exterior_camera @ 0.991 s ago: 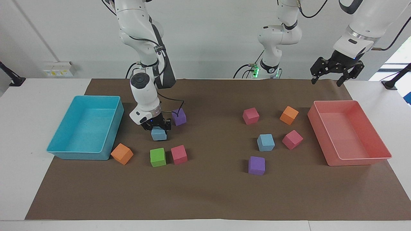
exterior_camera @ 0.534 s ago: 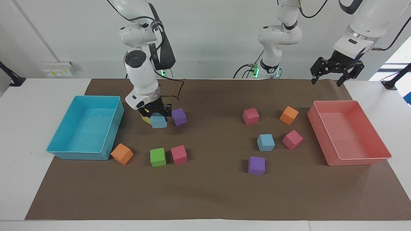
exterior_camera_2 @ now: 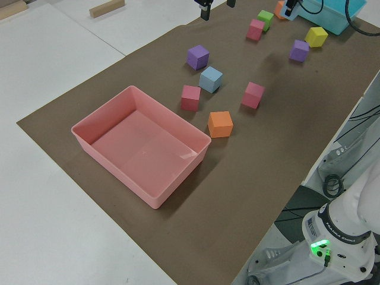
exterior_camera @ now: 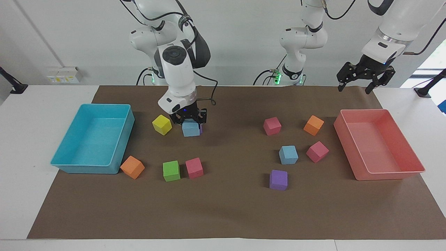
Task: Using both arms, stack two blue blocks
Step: 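Carry the light-blue cube to the table center and set it down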
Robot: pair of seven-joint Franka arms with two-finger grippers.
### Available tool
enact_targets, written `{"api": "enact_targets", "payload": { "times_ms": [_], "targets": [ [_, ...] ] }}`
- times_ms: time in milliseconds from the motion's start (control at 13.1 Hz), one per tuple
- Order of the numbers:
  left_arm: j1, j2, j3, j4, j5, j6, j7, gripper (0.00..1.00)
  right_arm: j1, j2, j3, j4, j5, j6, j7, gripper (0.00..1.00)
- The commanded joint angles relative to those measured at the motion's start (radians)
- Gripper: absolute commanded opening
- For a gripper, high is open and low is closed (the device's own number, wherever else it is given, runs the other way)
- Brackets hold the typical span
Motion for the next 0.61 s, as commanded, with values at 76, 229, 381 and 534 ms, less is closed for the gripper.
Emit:
{"api": "enact_targets", "payload": {
  "times_ms": [76, 229, 381, 534],
  "targets": [
    [0.015, 0.004, -0.009, 0.015, -0.003, -0.014, -0.008, 1.00, 0.107, 0.182, 0.000, 0.182, -0.017, -0.048, 0.157, 0.00],
    [0.015, 0.003, -0.009, 0.015, -0.003, -0.014, -0.008, 1.00, 0.149, 0.288, 0.000, 0.303, -0.017, -0.071, 0.217, 0.00],
    [0.015, 0.004, -0.009, 0.015, -0.003, -0.014, -0.008, 1.00, 0.175, 0.342, 0.000, 0.340, -0.016, -0.043, 0.232, 0.00],
    [0.015, 0.003, -0.009, 0.015, -0.003, -0.014, -0.008, 1.00, 0.197, 0.359, 0.002, 0.334, -0.011, -0.013, 0.261, 0.00]
  ]
}}
